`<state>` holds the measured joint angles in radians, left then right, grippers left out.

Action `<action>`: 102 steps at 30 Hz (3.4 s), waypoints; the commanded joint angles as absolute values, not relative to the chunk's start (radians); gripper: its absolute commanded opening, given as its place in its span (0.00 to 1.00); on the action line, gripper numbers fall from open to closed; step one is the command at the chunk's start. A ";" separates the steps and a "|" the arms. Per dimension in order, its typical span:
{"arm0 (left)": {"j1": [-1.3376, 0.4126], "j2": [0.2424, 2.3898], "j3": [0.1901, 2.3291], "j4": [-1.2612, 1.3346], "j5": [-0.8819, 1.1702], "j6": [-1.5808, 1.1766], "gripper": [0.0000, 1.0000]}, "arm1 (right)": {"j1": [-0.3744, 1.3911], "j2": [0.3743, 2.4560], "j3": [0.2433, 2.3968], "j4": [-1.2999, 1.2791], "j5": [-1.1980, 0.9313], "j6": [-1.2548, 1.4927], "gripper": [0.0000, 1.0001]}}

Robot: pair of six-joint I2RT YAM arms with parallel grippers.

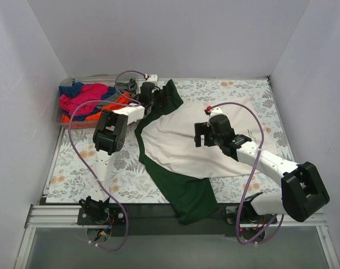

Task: Fold and stack the t-shirts
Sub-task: Fold the tshirt

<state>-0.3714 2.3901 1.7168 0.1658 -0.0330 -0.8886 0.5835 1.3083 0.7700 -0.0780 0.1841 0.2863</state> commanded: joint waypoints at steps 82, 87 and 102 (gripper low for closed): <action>-0.360 2.681 2.194 0.290 0.029 -0.761 0.86 | 0.614 1.433 0.827 -0.041 0.195 0.279 0.79; -0.360 2.707 2.251 0.364 0.072 -0.767 0.89 | 0.614 1.440 0.830 -0.041 0.196 0.278 0.79; -0.365 2.421 2.042 0.443 0.156 -0.836 0.90 | 0.611 1.439 0.856 -0.043 0.281 0.259 0.80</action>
